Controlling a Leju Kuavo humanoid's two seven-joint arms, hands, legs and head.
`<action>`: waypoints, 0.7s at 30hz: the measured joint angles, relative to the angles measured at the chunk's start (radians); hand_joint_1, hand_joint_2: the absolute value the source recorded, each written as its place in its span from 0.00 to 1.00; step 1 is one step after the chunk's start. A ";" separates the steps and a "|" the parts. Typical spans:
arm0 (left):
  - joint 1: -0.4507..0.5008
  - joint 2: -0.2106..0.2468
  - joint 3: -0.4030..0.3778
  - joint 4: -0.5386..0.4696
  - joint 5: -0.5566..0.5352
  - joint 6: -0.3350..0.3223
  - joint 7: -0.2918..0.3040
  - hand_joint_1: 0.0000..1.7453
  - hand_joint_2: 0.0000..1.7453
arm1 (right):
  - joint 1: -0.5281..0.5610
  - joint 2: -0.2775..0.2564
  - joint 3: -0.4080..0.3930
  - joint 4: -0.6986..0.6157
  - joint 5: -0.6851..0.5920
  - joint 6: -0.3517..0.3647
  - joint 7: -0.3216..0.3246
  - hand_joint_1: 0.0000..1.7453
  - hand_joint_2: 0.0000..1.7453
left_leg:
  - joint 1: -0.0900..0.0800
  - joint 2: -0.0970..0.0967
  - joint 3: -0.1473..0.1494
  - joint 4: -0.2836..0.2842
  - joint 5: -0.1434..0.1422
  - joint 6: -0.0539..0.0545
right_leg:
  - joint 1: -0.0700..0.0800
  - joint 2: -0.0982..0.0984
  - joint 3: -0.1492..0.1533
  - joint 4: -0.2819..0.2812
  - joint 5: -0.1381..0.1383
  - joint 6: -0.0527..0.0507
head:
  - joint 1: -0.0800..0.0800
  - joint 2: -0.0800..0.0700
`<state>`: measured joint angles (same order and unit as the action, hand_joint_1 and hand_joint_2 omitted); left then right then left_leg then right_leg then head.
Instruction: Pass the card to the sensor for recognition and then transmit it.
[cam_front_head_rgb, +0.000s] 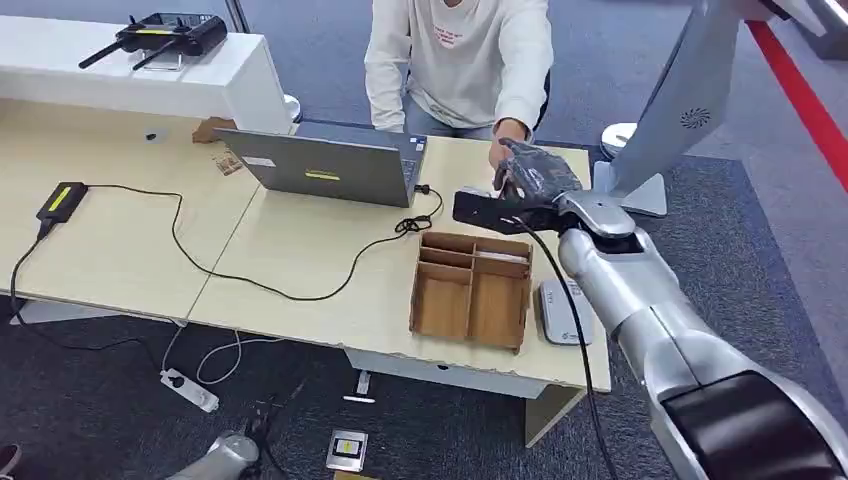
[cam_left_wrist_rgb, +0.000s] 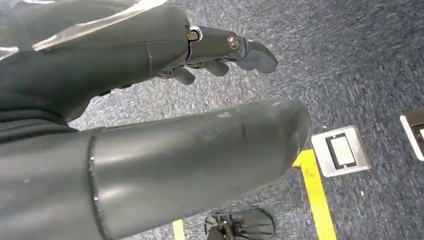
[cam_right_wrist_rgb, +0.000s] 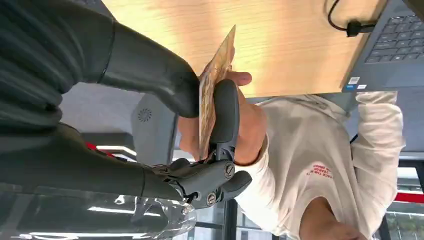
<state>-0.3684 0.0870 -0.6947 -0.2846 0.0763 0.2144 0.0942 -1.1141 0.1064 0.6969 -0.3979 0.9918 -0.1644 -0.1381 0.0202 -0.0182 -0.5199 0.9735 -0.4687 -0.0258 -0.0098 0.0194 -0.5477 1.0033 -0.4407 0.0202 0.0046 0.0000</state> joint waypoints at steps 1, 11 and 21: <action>0.000 0.000 0.000 0.000 0.001 0.000 0.001 0.00 0.00 | 0.000 -0.002 0.001 0.004 0.001 -0.002 0.000 0.00 1.00 | 0.000 0.000 0.000 0.000 0.000 0.000 | 0.000 0.000 0.000 0.000 0.000 0.000 | 0.000 0.000; 0.003 -0.001 0.000 -0.002 0.038 0.006 -0.004 0.00 0.00 | -0.003 -0.002 -0.007 0.011 -0.050 -0.098 -0.064 0.00 1.00 | 0.000 0.000 0.000 0.000 0.000 0.000 | 0.000 0.000 0.000 0.000 0.000 0.000 | 0.000 0.000; 0.009 -0.001 0.000 -0.002 0.108 0.017 -0.008 0.00 0.00 | -0.056 -0.004 -0.092 -0.028 -0.269 -0.131 -0.179 0.00 1.00 | 0.000 0.000 0.000 0.000 0.000 0.000 | 0.000 0.000 0.000 0.000 0.000 0.000 | 0.000 0.000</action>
<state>-0.3591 0.0862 -0.6943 -0.2861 0.1840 0.2316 0.0858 -1.1705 0.1026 0.6052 -0.4264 0.7228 -0.2951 -0.3175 0.0201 -0.0182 -0.5199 0.9735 -0.4685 -0.0257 -0.0099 0.0194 -0.5472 1.0034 -0.4406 0.0202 0.0046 0.0000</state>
